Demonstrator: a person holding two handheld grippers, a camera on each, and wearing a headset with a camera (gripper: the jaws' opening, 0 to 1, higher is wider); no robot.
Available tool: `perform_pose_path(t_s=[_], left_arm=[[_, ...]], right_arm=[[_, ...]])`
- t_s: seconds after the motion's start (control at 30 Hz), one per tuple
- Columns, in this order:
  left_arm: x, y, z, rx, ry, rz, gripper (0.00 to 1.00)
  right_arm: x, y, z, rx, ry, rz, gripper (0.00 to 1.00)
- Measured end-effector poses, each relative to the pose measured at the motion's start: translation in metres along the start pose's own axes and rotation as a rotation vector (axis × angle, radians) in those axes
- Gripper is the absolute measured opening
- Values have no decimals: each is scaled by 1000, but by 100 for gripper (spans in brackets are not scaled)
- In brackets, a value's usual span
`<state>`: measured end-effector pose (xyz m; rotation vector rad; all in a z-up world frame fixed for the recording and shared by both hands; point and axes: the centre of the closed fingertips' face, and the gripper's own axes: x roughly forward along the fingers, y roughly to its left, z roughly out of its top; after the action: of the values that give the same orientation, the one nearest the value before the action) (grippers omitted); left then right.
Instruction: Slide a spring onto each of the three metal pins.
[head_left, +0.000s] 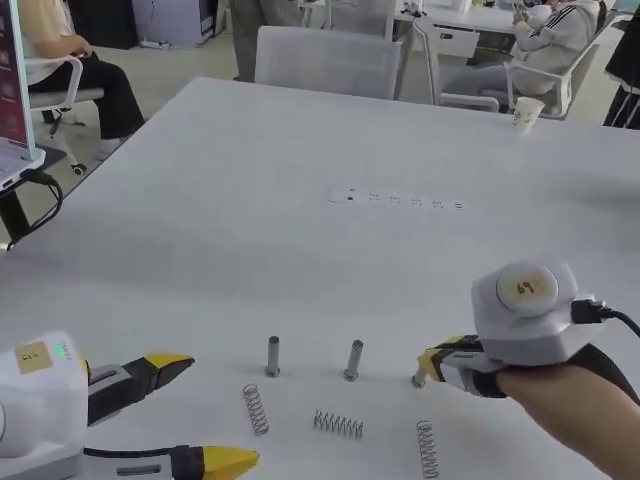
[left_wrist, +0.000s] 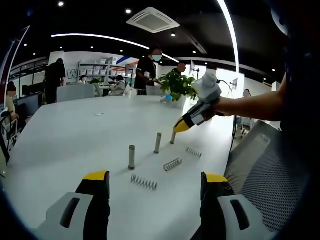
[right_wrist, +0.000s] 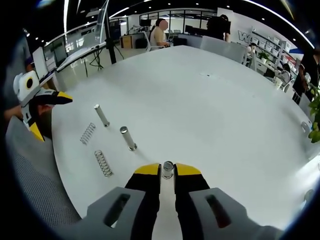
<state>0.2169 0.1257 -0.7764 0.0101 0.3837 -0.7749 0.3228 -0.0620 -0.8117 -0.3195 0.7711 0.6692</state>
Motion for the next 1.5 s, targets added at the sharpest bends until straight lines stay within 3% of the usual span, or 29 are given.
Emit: perform_pose_path(t_s=[0.47,0.93,1.2,1.5], left_arm=[[-1,0,-3,4,13,-7,70],[14,10,-5,48,66,-68,67],[26,16,-14,84,128,-128,61],[39,16,-26,118,192,-181,55]], right_arm=[[-9,4,5,-10,-46,5,19],[-49,6,11,6,-142,-18,23],[-70,3,16,10,-190,-50,23],[-77,5,17,9,-205,-59,22]])
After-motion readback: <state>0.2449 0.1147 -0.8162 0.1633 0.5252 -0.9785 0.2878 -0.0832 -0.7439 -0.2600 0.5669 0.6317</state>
